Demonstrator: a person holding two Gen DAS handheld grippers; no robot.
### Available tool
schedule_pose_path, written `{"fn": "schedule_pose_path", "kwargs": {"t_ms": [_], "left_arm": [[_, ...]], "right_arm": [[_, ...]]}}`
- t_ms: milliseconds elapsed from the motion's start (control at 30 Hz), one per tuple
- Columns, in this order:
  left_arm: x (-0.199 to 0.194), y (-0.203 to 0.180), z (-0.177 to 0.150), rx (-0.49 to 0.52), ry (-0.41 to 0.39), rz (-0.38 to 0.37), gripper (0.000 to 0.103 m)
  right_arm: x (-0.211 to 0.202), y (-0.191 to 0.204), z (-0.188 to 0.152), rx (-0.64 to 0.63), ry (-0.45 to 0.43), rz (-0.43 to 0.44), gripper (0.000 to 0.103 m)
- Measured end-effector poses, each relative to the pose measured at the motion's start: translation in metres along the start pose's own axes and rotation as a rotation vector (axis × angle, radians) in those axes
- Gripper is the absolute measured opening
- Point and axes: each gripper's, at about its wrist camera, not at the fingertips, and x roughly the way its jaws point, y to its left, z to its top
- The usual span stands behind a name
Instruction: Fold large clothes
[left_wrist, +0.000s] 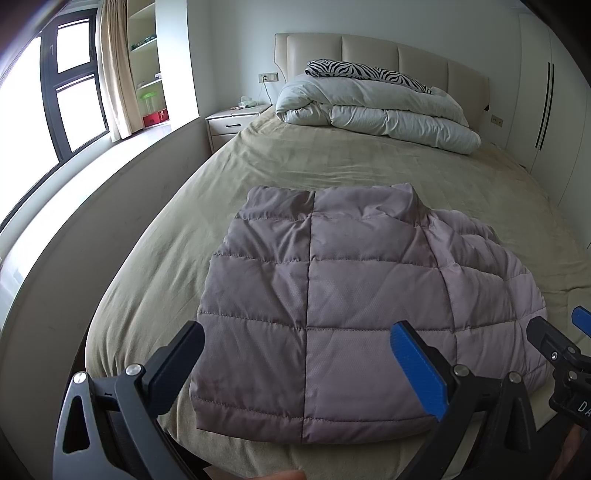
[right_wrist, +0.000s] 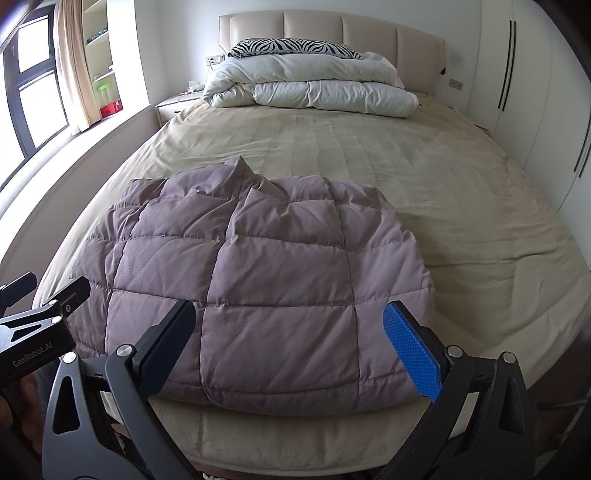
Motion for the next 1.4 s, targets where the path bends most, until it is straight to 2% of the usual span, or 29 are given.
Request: {"fn": "schedule_pose_path", "kwargs": {"t_ms": [1400], "left_arm": [[0.0007,0.0001,-0.0016,0.003,0.003,-0.001,0.103]], "right_arm": [[0.0016,-0.0011,-0.0034,0.0,0.004,0.005,0.103]]}}
